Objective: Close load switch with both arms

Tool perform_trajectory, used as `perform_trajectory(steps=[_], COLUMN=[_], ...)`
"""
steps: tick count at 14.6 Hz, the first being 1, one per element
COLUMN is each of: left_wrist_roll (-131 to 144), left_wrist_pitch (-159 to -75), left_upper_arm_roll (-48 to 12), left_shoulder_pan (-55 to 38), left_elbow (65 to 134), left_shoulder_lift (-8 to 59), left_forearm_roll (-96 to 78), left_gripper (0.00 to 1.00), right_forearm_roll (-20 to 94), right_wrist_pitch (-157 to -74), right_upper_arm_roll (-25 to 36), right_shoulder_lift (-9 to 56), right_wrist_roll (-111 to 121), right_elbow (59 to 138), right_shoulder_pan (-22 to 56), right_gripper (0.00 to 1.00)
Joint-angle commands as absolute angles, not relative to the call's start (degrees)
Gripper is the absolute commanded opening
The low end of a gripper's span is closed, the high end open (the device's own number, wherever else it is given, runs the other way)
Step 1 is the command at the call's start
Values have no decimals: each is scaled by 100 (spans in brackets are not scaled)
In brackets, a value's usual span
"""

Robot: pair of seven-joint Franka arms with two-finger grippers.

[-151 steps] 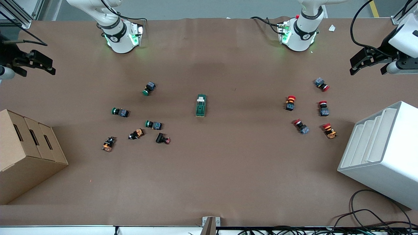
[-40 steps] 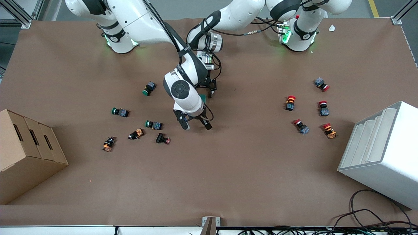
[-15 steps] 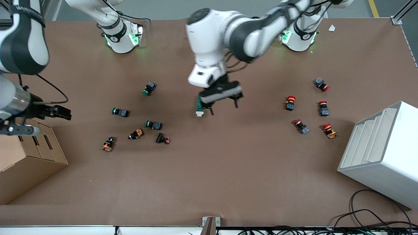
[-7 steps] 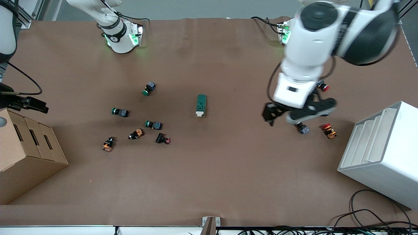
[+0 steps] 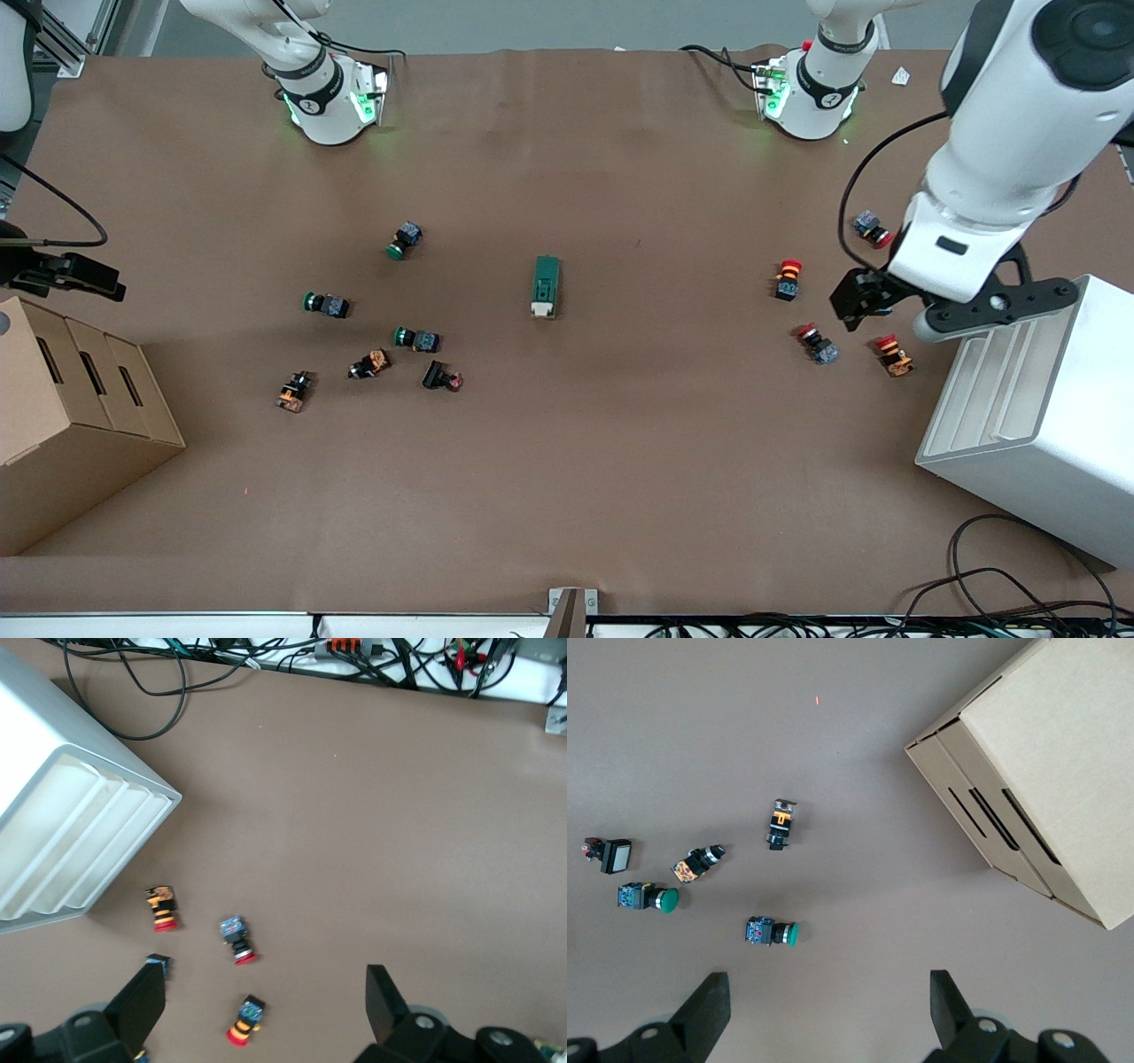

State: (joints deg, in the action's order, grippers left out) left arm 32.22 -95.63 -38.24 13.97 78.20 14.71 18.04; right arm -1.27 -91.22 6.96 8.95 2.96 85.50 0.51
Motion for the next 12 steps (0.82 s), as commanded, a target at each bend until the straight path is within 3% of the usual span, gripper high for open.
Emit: perform_trajectory(steps=[1, 3, 6, 12], left_wrist_roll=[2333, 1656, 872, 379], left_wrist_pitch=[-9440, -9291, -8888, -8657], left_upper_arm_roll=[-2949, -1877, -1040, -396], left_shoulder_pan=[1119, 548, 63, -264], left_elbow=[8068, 8269, 8420, 8964], left_shoulder_lift=[828, 512, 247, -315], left_forearm_roll=[1085, 451, 176, -9], left_gripper=[100, 100, 100, 100], right_forearm_roll=[-62, -62, 97, 88], right_wrist_pitch=[-9044, -9026, -9044, -9053], right_upper_arm_roll=[624, 615, 615, 571], right_shoulder_lift=[932, 940, 914, 590], right_wrist_roll=[325, 316, 334, -8], right_elbow=[8446, 8543, 8552, 8964], right_shoulder_pan=[-18, 0, -79, -53], right_gripper=[100, 100, 100, 100])
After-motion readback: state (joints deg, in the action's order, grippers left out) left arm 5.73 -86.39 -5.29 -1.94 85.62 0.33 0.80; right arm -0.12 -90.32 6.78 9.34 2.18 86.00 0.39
